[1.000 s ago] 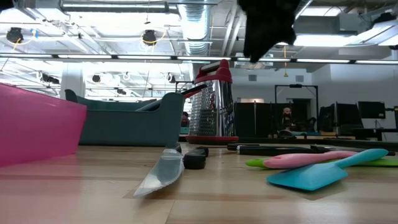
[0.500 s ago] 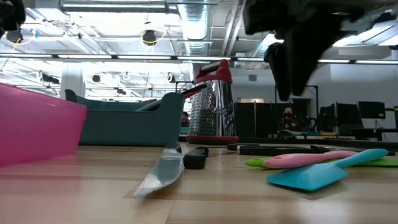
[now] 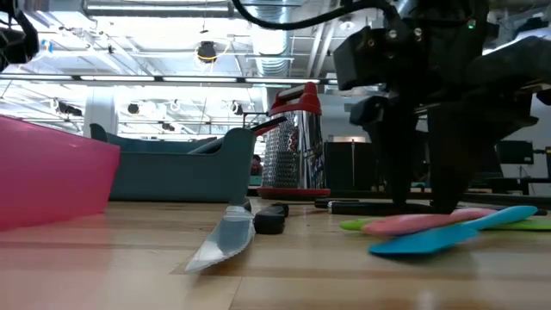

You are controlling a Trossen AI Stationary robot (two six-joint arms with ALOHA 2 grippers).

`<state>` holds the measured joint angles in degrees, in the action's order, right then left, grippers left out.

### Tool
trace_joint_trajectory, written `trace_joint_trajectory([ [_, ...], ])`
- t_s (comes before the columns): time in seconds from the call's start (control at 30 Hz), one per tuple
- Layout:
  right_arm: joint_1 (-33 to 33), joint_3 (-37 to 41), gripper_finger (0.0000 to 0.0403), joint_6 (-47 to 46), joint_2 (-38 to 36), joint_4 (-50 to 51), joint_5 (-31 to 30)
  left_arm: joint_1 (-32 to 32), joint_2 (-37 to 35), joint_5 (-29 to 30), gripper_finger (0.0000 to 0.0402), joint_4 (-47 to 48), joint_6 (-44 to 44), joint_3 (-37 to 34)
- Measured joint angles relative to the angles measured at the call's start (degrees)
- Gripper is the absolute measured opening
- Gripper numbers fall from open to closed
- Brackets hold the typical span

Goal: Pick & Place Kitchen Items
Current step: Put the pink spatula into the pink bin

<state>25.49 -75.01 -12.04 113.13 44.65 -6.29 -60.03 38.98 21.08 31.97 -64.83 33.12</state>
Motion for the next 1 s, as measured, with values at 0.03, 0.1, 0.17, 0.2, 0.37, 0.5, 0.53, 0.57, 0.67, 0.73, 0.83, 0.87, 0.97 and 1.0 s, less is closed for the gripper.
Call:
trace_joint_trajectory([
  [0.03, -0.03, -0.02, 0.0255, -0.02, 0.10, 0.04, 0.30, 0.00, -0.04, 0.57, 0.0143, -0.01, 0.04, 0.01],
  [0.1, -0.05, 0.01, 0.0255, -0.01, -0.03, 0.01, 0.28, 0.00, 0.03, 1.07, 0.0143, -0.03, 0.01, 0.00],
  [0.17, -0.19, 0.09, 0.0255, -0.02, -0.31, -0.05, 0.26, 0.00, 0.05, 1.07, 0.0143, -0.05, 0.03, 0.00],
  [0.2, -0.30, 0.16, 0.0255, -0.06, -0.67, -0.02, 0.36, 0.00, 0.03, 1.09, 0.0143, -0.05, 0.03, 0.00],
  [0.37, -0.08, 0.38, 0.0255, -0.43, -3.28, 0.20, 0.31, 0.00, 0.03, 2.64, 0.0143, -0.07, 0.01, 0.00],
  [0.5, 0.92, 0.35, 0.0255, -0.13, -4.11, 0.24, 0.31, 0.00, 0.03, 5.33, 0.0143, -0.22, 0.03, 0.00],
  [0.53, 1.23, 0.35, 0.0255, 0.01, -3.99, 0.48, 0.31, 0.00, 0.05, 5.84, 0.0143, -0.29, 0.05, 0.01],
  [0.57, 1.45, 0.35, 0.0255, 0.01, -3.79, 0.52, 0.35, 0.00, 0.05, 6.22, 0.0143, -0.36, 0.05, 0.00],
  [0.67, 2.01, 0.59, 0.0255, 0.03, -2.43, 0.60, 0.35, 0.00, 0.07, 6.94, 0.0143, -0.45, 0.36, 0.02],
  [0.73, 2.14, 0.90, 0.0255, -0.01, -1.28, 0.43, 0.40, 0.00, 0.05, 7.47, 0.0143, -0.53, 0.44, 0.01],
  [0.83, 1.81, 2.07, 0.0255, -0.35, -1.42, -0.18, 0.45, 0.00, 0.05, 7.60, 0.0143, -0.73, 0.49, 0.01],
  [0.87, 1.54, 2.30, 0.0254, -0.76, -1.39, -0.57, 0.51, 0.00, 0.06, 7.60, 0.0143, -0.81, 0.49, 0.00],
  [0.97, 0.45, 2.67, 0.0235, -2.42, -1.43, -0.39, 0.48, 0.00, 0.05, 7.60, 0.0143, -0.84, 0.55, 0.02],
  [1.0, 0.05, 2.87, 0.0222, -2.72, -1.38, 0.32, 0.54, 0.00, 0.07, 7.62, 0.0143, -0.84, 1.18, 0.01],
])
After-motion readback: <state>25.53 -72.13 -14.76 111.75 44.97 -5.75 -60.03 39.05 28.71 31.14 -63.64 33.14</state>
